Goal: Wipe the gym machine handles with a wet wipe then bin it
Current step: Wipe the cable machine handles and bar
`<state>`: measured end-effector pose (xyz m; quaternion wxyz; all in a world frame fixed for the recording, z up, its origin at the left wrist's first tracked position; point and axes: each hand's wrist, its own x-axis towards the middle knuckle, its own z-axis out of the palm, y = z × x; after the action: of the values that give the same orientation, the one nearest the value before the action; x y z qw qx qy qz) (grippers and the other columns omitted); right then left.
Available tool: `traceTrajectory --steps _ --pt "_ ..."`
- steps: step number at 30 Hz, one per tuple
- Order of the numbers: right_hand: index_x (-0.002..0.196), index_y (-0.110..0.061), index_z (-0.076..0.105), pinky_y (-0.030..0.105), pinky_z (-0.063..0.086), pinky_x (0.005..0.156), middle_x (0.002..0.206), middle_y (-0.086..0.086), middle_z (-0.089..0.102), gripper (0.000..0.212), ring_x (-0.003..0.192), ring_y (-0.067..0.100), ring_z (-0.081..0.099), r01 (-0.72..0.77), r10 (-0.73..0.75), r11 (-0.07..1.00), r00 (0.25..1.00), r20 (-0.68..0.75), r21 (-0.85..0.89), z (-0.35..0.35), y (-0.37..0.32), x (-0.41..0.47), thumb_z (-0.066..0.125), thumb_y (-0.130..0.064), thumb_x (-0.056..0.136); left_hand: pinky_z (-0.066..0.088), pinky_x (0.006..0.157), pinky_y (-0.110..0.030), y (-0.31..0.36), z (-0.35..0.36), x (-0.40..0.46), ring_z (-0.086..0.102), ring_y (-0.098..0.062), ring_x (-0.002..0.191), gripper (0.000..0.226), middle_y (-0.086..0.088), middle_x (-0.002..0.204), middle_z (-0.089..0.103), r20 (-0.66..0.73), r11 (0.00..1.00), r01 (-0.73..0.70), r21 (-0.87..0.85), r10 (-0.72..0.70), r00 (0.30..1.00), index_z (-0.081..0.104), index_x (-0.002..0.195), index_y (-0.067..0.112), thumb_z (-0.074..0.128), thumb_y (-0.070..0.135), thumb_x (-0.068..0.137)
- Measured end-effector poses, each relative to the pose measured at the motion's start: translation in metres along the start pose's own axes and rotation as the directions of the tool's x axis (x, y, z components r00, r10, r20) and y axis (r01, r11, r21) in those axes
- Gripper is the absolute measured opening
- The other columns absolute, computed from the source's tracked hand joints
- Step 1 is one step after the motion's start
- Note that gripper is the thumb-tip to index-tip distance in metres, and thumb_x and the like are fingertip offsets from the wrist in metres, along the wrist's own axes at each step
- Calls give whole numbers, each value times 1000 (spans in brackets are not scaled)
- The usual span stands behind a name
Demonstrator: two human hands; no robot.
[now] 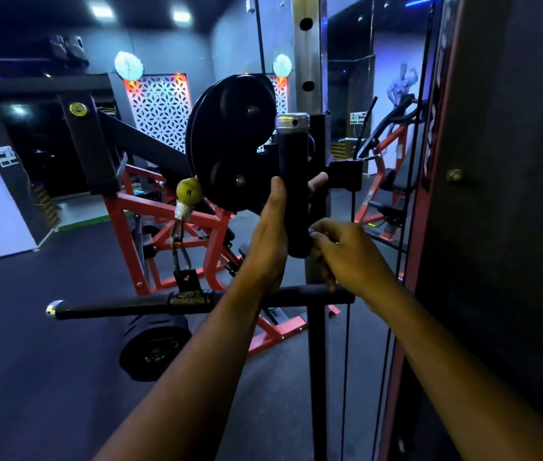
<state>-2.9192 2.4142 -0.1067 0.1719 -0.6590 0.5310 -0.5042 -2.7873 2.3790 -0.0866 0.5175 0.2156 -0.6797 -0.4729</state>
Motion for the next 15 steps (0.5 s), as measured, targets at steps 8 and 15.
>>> traceTrajectory --steps 8,15 --pt "92 -10 68 24 41 44 63 1 57 26 49 10 50 2 41 940 992 -120 342 -19 -53 15 51 -24 104 55 100 -44 7 3 -5 67 -23 118 63 -8 124 70 -39 998 44 -39 -45 998 58 139 27 24 63 100" --pt "87 -9 64 29 48 47 62 -4 59 28 48 9 54 250 -171 951 917 -359 184 -19 -84 34 49 -21 106 56 95 -37 9 -4 -4 68 -16 115 55 0 121 72 21 996 56 -74 -55 998 62 127 36 18 60 104"
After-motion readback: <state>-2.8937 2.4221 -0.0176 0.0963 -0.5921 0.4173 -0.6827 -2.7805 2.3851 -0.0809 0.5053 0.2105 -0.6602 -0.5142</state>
